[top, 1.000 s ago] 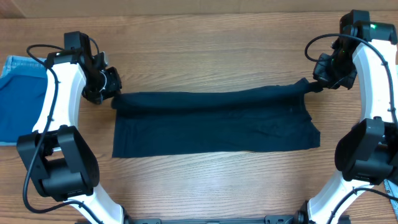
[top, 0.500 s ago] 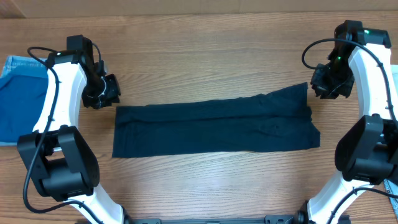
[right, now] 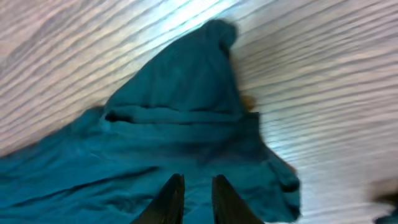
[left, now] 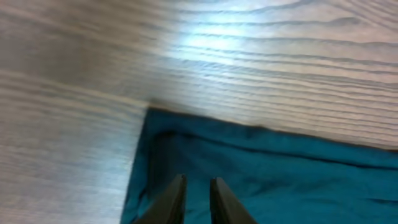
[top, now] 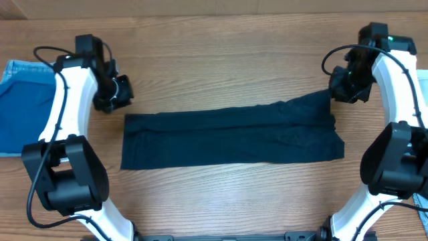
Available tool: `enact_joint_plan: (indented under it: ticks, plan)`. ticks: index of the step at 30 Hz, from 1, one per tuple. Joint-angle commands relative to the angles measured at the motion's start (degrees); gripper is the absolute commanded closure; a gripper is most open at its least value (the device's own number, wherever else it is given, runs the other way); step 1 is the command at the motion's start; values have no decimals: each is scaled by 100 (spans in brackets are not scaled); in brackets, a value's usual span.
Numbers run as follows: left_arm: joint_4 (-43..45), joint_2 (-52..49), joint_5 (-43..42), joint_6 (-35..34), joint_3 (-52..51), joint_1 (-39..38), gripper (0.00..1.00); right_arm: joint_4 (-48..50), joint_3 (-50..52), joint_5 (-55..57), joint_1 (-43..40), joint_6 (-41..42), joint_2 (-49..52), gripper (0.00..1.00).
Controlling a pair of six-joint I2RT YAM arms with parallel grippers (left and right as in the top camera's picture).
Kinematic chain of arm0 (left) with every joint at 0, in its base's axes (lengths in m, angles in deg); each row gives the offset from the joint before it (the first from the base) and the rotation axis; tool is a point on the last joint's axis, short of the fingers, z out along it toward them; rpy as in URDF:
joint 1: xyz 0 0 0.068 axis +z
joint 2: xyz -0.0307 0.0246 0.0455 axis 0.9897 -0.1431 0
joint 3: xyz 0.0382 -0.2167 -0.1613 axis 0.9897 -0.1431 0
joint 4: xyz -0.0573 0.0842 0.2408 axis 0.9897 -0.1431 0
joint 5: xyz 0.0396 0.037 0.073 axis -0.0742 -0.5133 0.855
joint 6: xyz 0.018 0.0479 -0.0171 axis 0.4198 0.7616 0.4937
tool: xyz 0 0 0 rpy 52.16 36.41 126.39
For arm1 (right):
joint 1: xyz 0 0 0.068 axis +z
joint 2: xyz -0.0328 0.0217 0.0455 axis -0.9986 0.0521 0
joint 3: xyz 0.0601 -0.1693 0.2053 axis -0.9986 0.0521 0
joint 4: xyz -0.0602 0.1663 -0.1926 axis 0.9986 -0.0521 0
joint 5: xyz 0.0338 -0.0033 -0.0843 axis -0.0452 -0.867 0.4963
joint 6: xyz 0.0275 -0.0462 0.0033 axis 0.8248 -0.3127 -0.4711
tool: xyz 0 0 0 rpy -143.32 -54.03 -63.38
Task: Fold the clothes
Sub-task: 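Release the shirt and raise both grippers away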
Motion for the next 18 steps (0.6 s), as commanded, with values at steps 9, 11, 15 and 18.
enact_joint_plan:
  ticks: [9,11,15,18]
  plan:
    - [149,205,1060,-214,7,-796,82,295,866,-457,52,-328,-164,81]
    - [212,201,1084,-214,7,-796,81,304,866,-560,52,-326,-164,80]
    - [319,57,1259,-214,7,-798,80,297,866,-560,52,-326,-164,80]
    - [319,-245,1248,-214,7,-798,81,291,868,-560,55,-326,-164,80]
